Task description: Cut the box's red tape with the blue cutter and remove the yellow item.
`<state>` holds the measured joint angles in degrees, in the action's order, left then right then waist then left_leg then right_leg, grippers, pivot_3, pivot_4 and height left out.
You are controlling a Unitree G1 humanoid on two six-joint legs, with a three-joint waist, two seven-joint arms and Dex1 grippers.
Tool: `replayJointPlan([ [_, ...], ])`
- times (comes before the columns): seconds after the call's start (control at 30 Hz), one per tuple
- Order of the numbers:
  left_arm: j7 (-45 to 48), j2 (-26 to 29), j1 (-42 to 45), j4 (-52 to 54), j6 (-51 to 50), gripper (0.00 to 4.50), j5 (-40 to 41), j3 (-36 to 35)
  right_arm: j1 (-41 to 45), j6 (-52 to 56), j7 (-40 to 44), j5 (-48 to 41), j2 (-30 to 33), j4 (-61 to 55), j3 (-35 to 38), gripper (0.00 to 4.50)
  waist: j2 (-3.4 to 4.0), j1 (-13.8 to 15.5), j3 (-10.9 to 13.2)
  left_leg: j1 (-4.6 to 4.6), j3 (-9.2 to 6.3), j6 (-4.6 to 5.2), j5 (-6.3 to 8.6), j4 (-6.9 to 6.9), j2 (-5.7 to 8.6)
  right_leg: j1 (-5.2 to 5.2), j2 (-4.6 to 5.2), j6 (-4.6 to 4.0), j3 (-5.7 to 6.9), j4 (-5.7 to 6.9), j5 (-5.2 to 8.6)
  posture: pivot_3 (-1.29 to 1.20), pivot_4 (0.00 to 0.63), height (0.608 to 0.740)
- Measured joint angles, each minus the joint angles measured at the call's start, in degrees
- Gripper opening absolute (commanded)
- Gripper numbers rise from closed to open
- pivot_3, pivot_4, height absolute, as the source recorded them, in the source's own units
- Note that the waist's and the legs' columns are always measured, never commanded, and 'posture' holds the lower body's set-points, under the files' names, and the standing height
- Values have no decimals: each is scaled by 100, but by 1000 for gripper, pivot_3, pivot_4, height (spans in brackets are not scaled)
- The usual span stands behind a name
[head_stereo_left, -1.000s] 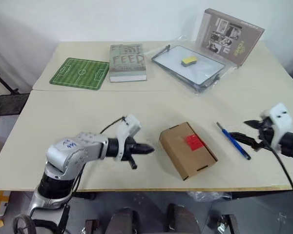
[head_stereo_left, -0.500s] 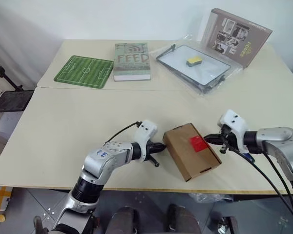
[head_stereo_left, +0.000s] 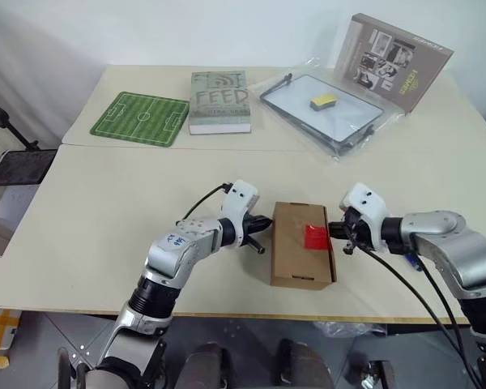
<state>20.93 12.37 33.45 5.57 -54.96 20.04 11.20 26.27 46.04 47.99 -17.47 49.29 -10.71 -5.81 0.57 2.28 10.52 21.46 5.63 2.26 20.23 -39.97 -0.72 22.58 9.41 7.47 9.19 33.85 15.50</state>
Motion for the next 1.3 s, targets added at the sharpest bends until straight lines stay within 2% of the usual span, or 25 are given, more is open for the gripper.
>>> replayJointPlan([
  [0.07,59,141,2,-1,48,0,2,-164,50,10,-159,57,-2,77,129,58,0,-18,0,2,0,0,0,0,-1,2,-1,0,1,0,0,0,150,740],
  [0.17,404,468,46,-1,124,0,134,-585,185,463,-397,-36,56,136,696,627,0,-44,0,8,-4,0,0,0,-2,4,0,0,4,-1,0,0,150,740],
  [0.33,1137,655,505,255,23,0,636,-744,-44,1500,-257,-747,311,-933,1267,2325,-4,-24,3,17,-15,3,2,1,1,4,0,2,9,-5,-1,0,150,740],
  [0.53,1519,508,793,469,-88,0,829,-271,-609,2554,-450,-1413,295,-1998,1765,4374,-5,-21,3,16,-10,3,2,1,2,4,-1,2,3,-6,-1,0,150,740],
  [0.67,1676,527,790,469,-63,0,742,190,-786,3006,-704,-1714,178,-2544,2064,4479,-5,-38,4,13,-11,3,2,0,2,5,-2,2,1,-3,-1,0,150,740],
  [0.87,1956,763,755,300,326,0,343,815,-974,3256,-912,-1936,140,-2710,2227,4479,-6,-75,4,12,-9,3,2,0,0,5,-3,2,-1,-4,-1,0,150,740],
  [1.3,2319,952,976,126,813,0,-110,1183,-859,3271,-1177,-2402,-29,-2716,2228,4479,-5,-77,3,6,-8,4,2,-2,0,1,-2,2,-5,0,-1,0,150,740],
])
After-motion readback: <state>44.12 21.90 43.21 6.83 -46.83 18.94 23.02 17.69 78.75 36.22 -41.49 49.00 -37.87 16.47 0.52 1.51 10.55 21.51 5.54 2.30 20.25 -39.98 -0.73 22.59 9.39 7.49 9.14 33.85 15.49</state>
